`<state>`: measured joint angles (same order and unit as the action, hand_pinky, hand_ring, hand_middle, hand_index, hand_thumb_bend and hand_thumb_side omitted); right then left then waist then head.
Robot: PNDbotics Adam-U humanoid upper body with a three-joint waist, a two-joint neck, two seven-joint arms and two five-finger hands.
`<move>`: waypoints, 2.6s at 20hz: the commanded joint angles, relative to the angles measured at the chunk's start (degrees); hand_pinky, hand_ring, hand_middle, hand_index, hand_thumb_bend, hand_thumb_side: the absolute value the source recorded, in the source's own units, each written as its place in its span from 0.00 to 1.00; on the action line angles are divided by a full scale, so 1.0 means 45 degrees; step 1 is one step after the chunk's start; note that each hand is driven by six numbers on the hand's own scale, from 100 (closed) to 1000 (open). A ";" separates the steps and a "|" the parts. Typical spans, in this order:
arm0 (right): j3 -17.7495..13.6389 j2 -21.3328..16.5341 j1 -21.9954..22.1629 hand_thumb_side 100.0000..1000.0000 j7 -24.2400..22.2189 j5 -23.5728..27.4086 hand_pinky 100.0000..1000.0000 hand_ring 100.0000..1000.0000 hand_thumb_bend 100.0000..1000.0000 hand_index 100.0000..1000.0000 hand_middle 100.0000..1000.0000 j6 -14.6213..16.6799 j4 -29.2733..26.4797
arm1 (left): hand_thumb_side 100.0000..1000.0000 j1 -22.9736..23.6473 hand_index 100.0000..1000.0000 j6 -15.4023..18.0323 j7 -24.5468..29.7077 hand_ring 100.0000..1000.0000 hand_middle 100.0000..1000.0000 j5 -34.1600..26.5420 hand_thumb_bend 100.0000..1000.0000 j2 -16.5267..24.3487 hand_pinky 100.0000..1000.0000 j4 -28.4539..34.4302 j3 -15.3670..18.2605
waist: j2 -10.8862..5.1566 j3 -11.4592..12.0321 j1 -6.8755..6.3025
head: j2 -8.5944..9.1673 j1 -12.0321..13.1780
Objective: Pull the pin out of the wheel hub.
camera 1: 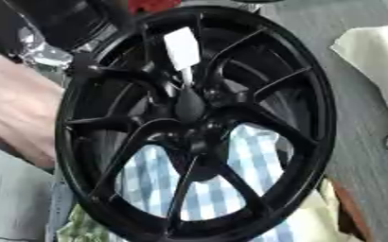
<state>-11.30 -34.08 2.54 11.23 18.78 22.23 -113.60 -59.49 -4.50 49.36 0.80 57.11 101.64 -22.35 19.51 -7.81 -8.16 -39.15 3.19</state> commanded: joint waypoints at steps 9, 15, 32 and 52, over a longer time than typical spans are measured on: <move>-0.0108 -0.0430 -0.0030 0.60 0.0009 0.0211 0.91 0.75 0.00 0.75 0.63 -0.0072 -0.0221 | 0.72 -0.1100 0.88 -0.2494 -0.0128 0.86 0.68 0.1969 0.61 -0.0731 0.88 -0.0308 -0.0983 | -0.0470 -0.0040 -0.0023 | -0.0131 0.0073; -0.0102 -0.0441 -0.0043 0.61 -0.0001 0.0250 0.91 0.75 0.00 0.75 0.63 -0.0106 -0.0221 | 0.75 -0.1577 0.91 -0.2752 0.0335 0.89 0.75 0.2493 0.62 -0.1424 0.91 -0.1162 -0.1300 | -0.0509 -0.0060 -0.0070 | -0.0235 0.0039; -0.0056 -0.0507 -0.0170 0.61 -0.0050 0.0391 0.91 0.75 0.00 0.75 0.63 -0.0217 -0.0221 | 0.81 -0.1988 0.94 -0.2651 0.0577 0.91 0.77 0.4802 0.76 -0.2979 0.91 -0.3889 -0.1709 | -0.0592 -0.0101 -0.0327 | -0.0794 0.0040; 0.0016 -0.0432 -0.0319 0.62 -0.0046 0.0404 0.91 0.75 0.00 0.75 0.63 -0.0290 -0.0221 | 0.90 -0.2025 0.89 -0.2345 0.0579 0.91 0.75 0.5005 0.82 -0.3622 0.91 -0.4977 -0.1900 | -0.0427 -0.0223 -0.0408 | -0.0224 0.0095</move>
<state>-10.92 -34.62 1.49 10.88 20.38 20.91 -113.60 -67.58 -14.85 51.57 23.23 39.88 79.21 -31.22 18.58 -8.79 -10.46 -40.64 3.43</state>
